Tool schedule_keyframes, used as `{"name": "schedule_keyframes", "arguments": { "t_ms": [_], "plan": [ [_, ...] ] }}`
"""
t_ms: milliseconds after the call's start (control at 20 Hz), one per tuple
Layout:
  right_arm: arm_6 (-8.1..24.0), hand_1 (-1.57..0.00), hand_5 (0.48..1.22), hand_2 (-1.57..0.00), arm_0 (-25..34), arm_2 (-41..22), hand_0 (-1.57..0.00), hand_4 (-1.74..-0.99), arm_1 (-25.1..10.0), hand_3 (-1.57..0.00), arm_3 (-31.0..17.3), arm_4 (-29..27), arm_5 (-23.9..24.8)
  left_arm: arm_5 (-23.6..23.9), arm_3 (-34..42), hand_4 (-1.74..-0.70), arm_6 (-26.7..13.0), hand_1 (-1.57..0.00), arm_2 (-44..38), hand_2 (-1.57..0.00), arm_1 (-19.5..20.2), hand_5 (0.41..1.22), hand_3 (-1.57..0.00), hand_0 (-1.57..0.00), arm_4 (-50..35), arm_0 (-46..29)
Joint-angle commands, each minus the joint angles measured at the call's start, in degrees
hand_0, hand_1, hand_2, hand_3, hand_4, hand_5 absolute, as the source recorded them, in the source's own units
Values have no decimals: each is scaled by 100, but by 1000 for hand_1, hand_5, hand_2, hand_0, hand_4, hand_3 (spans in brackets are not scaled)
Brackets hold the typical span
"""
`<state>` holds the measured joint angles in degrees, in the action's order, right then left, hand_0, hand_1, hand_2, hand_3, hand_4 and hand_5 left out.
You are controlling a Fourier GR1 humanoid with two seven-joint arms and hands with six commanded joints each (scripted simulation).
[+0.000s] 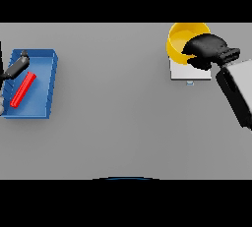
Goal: Pick up the red beaker and tilt it to pour out 1 green nut into yellow bowl. Pick up the yellow bowl and place it on the metallic measuring scale.
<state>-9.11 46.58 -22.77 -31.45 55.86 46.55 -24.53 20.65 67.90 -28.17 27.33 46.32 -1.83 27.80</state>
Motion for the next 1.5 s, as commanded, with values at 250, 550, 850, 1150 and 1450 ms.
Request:
{"name": "schedule_keyframes", "arguments": {
  "t_ms": [250,550,850,1150,1450],
  "plan": [
    [-249,-1571,1221,-1407,44,95,-1571,-1741,112,-1351,-1038,163,556,23,-53,-724,12,1,0,1,-16,682,1,1,28,-8],
    [-467,-1571,1221,-1354,58,169,-1571,-1741,249,-1369,-1521,128,761,-58,-74,-727,-6,1,-38,1,24,675,1,1,-18,35],
    [-533,-1479,1221,-1420,126,234,-1472,-1736,307,-1244,-1741,91,786,-40,-70,-725,-71,1,19,1,-2,669,1,1,65,116],
    [-431,-564,987,-660,213,111,-634,-1593,327,-661,-1779,265,674,-13,-100,-718,-77,1,50,1,-47,666,1,1,92,114],
    [-867,-147,856,-195,251,57,-165,-1546,282,-394,-1852,276,695,-51,-218,-722,-55,1,54,1,-98,664,1,1,85,163]
  ]
}}
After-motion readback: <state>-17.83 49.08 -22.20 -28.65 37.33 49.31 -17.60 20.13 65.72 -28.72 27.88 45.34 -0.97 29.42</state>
